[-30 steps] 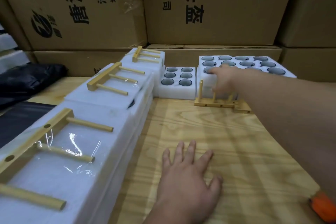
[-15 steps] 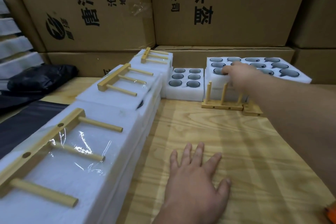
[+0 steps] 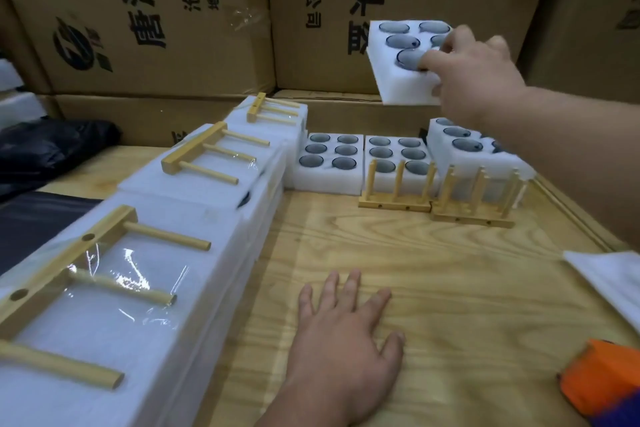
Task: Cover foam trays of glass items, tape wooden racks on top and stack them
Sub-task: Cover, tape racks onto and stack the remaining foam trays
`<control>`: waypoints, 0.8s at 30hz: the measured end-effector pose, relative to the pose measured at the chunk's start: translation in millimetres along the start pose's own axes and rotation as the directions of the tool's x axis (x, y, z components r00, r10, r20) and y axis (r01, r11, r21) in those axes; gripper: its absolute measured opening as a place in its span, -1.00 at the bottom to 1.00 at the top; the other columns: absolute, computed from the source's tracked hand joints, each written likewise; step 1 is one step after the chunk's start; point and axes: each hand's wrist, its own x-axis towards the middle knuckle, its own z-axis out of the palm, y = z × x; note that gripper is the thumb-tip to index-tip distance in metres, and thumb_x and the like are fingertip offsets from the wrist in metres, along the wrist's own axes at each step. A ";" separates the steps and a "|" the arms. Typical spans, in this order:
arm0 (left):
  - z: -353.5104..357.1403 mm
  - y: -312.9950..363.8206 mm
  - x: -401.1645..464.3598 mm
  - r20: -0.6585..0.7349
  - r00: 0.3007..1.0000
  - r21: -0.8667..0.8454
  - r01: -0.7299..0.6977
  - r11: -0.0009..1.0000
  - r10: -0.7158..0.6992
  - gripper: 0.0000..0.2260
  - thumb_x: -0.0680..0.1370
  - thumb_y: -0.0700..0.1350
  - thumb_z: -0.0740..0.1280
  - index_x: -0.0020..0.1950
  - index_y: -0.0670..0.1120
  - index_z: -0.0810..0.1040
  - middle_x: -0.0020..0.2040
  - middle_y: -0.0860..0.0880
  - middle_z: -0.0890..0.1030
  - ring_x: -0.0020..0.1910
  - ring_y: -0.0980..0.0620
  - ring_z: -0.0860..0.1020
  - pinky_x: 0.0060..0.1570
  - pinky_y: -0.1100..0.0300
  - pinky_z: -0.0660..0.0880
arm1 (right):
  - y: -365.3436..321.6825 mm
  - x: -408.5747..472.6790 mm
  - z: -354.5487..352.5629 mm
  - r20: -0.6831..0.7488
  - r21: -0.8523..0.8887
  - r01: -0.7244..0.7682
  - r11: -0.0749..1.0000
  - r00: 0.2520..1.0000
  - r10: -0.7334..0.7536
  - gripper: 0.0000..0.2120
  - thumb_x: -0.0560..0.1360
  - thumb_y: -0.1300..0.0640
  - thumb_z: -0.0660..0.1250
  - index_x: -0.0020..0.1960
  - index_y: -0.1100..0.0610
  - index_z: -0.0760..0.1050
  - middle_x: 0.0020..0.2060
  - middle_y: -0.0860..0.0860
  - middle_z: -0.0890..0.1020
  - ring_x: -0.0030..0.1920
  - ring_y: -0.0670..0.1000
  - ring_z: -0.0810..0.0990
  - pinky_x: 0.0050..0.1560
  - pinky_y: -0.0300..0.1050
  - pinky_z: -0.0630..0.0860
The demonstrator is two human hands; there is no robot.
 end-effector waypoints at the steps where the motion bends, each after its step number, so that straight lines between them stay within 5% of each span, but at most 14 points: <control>1: -0.5 0.3 -0.5 0.000 1.000 0.003 -0.001 1.000 0.001 -0.33 0.48 0.42 -0.10 0.58 0.35 -0.11 0.67 0.12 -0.15 0.62 0.03 -0.25 0.51 -0.16 -0.35 | 0.8 -3.4 -12.6 -0.013 0.030 -0.002 1.000 1.000 0.002 -0.60 0.56 0.17 0.31 0.33 -0.16 0.40 0.24 0.14 0.36 -0.04 0.23 0.31 0.17 0.17 0.36; 6: -2.9 1.7 -1.4 -0.006 1.000 0.025 -0.001 1.000 0.001 -0.34 0.49 0.41 -0.11 0.59 0.34 -0.09 0.67 0.11 -0.12 0.63 0.03 -0.21 0.53 -0.16 -0.29 | -9.3 -59.6 -74.5 0.007 0.079 0.057 0.995 0.998 -0.057 -0.59 0.54 0.05 0.31 0.31 -0.25 0.31 0.21 0.02 0.35 -0.07 0.18 0.32 -0.01 0.03 0.30; 15: -7.4 4.2 -3.2 -0.005 1.000 0.034 0.003 0.999 -0.003 -0.44 0.59 0.27 -0.05 0.61 0.27 0.03 0.67 0.09 -0.05 0.64 -0.01 -0.13 0.55 -0.18 -0.20 | -64.6 -236.5 -141.7 0.430 0.172 0.122 0.978 0.884 -0.186 -0.62 0.44 -0.03 0.35 0.19 -0.27 0.34 0.05 -0.13 0.31 -0.19 0.11 0.44 -0.16 0.04 0.46; 20: -8.1 0.2 -2.8 -0.075 0.988 -0.039 0.133 0.990 -0.135 -0.47 0.68 0.08 -0.09 0.67 0.08 -0.08 0.68 0.06 -0.04 0.64 0.02 -0.08 0.59 -0.03 -0.13 | -88.8 -299.3 -130.1 0.523 0.162 0.121 0.979 0.831 -0.189 -0.57 0.11 -0.01 0.52 -0.07 -0.18 0.46 -0.19 -0.07 0.46 -0.44 0.02 0.39 -0.50 -0.11 0.43; 22: -7.7 1.0 -1.7 -0.076 0.985 -0.028 0.154 0.988 -0.156 -0.47 0.68 0.09 -0.09 0.67 0.08 -0.01 0.68 0.04 -0.04 0.64 0.01 -0.07 0.59 -0.05 -0.12 | -101.7 -309.8 -121.1 0.565 0.220 0.128 0.967 0.791 -0.233 -0.63 0.28 -0.01 0.49 0.03 -0.17 0.44 -0.11 -0.02 0.48 -0.32 0.07 0.43 -0.35 -0.03 0.49; 24: -6.8 1.8 -0.6 -0.076 0.986 -0.021 0.148 0.989 -0.150 -0.48 0.68 0.10 -0.08 0.66 0.09 0.05 0.68 0.03 -0.03 0.65 0.01 -0.06 0.59 -0.05 -0.12 | -106.5 -322.2 -108.2 0.552 0.369 0.057 0.928 0.790 -0.268 -0.80 0.56 -0.07 0.23 0.14 -0.22 0.29 0.03 -0.03 0.39 -0.04 0.07 0.42 0.02 0.02 0.51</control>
